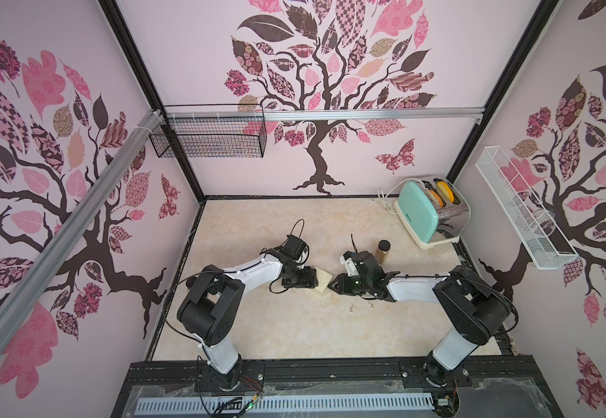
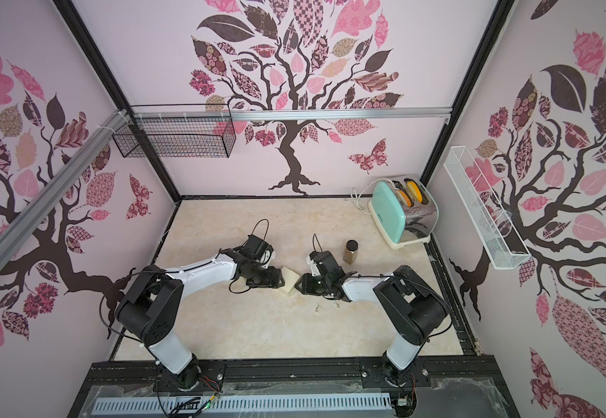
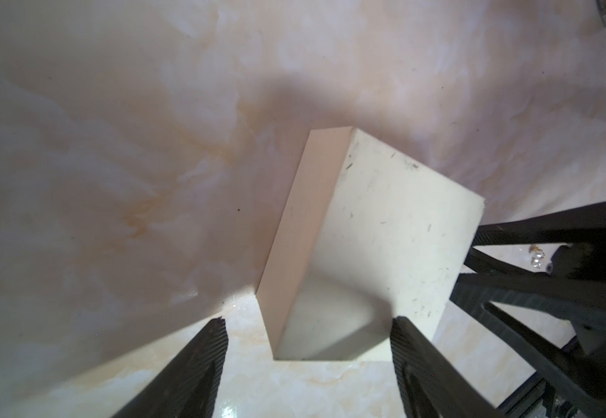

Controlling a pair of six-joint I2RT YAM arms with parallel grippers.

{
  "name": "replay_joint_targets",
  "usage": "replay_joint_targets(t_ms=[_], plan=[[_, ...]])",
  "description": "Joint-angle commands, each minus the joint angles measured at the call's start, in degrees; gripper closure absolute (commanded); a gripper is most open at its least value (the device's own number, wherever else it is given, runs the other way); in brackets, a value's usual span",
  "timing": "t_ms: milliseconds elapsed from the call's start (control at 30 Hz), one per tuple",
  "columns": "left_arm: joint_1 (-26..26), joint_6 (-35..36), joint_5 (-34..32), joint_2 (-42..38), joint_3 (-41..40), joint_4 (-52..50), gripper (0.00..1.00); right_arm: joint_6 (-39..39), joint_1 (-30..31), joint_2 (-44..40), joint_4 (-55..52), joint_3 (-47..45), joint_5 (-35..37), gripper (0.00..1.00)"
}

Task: Place the earrings into the drawer-style jewelry box
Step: Open the drawer in the jewelry box.

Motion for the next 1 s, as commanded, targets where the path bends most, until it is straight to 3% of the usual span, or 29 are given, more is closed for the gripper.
replay_joint_targets(t_ms=[0, 367, 833, 967], plan=[[0.2, 0.7, -0.3, 0.9, 0.7, -0.3, 0.25, -0.2, -0.3, 0.9, 1.0, 1.2, -1.0, 0.71], [0.2, 0.4, -0.5, 0.7, 0.6, -0.3, 0.25, 0.4, -0.3, 3.4, 2.9, 1.8, -3.0, 0.79], [0.2, -1.0, -4.6, 2.5, 0.7, -1.1, 0.25, 1.0, -0.4, 3.0, 4.8, 1.5, -4.4, 1.00], [0.2, -1.6, -6.1, 3.5, 0.5, -0.9, 0.25, 0.9, -0.3, 2.5, 3.9, 1.0, -4.3, 1.00]])
